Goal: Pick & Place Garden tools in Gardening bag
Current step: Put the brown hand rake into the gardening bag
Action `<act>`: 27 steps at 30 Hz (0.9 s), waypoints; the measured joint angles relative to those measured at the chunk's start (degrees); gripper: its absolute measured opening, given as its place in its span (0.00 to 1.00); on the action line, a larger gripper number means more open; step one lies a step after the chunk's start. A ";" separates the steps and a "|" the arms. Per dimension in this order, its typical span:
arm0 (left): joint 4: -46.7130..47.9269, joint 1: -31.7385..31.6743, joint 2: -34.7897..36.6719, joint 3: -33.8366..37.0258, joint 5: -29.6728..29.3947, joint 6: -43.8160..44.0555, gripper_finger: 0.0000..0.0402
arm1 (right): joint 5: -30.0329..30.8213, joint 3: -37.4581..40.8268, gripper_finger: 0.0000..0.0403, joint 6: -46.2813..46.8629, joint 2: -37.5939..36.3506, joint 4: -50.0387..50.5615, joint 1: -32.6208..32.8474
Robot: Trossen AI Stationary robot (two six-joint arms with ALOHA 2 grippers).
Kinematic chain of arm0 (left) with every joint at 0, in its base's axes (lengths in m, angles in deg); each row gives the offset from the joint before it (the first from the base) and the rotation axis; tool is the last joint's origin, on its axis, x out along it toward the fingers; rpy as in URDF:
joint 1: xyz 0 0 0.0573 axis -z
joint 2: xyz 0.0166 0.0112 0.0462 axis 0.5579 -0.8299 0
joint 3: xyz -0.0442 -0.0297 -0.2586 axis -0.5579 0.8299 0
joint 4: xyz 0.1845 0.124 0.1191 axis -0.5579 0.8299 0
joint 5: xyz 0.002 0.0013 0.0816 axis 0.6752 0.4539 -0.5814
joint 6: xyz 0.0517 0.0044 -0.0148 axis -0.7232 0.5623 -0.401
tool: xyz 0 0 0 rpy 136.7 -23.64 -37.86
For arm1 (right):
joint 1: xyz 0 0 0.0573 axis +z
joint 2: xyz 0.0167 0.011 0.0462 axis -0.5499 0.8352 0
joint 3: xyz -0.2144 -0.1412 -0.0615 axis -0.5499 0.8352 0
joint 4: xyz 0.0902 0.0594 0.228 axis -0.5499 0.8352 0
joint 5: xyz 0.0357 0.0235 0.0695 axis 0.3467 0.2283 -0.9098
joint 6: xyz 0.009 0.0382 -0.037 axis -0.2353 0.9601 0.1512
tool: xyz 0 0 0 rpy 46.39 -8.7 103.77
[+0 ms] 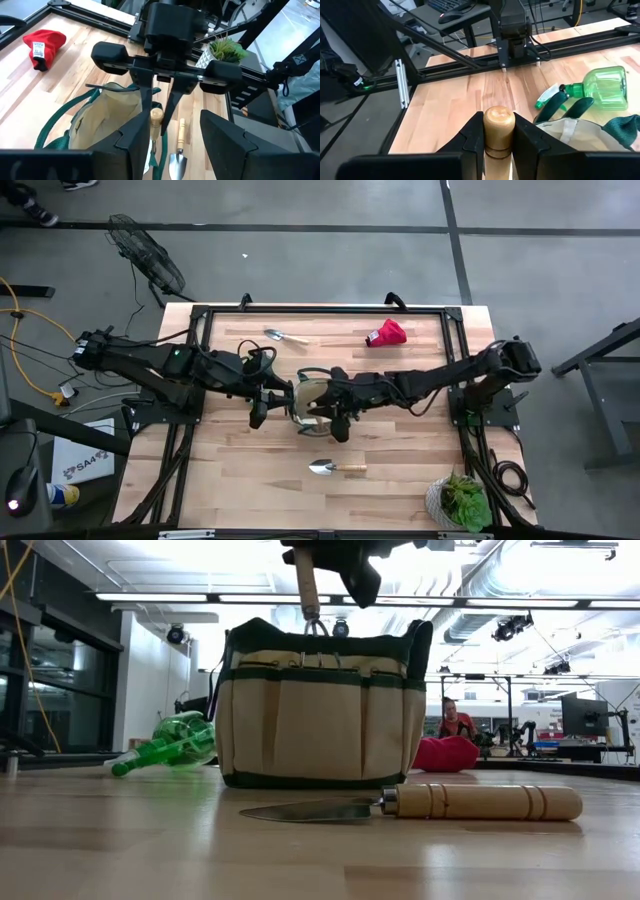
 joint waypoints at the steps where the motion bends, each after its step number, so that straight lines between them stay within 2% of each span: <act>1: 0.00 0.00 0.00 0.00 0.00 0.01 0.42 | -0.13 0.00 0.14 0.02 0.05 0.00 -0.23; 15: 0.00 -0.02 0.00 0.00 0.00 -0.07 0.42 | -0.46 0.00 0.15 -1.91 0.13 3.08 -1.02; 23: 0.00 -0.04 0.00 0.00 -0.07 -0.34 0.42 | -0.12 0.00 0.15 -7.92 0.13 2.60 0.59; 27: 0.00 -0.04 0.00 0.00 -0.07 -0.34 0.42 | 1.90 0.00 0.15 -11.14 0.13 2.60 2.50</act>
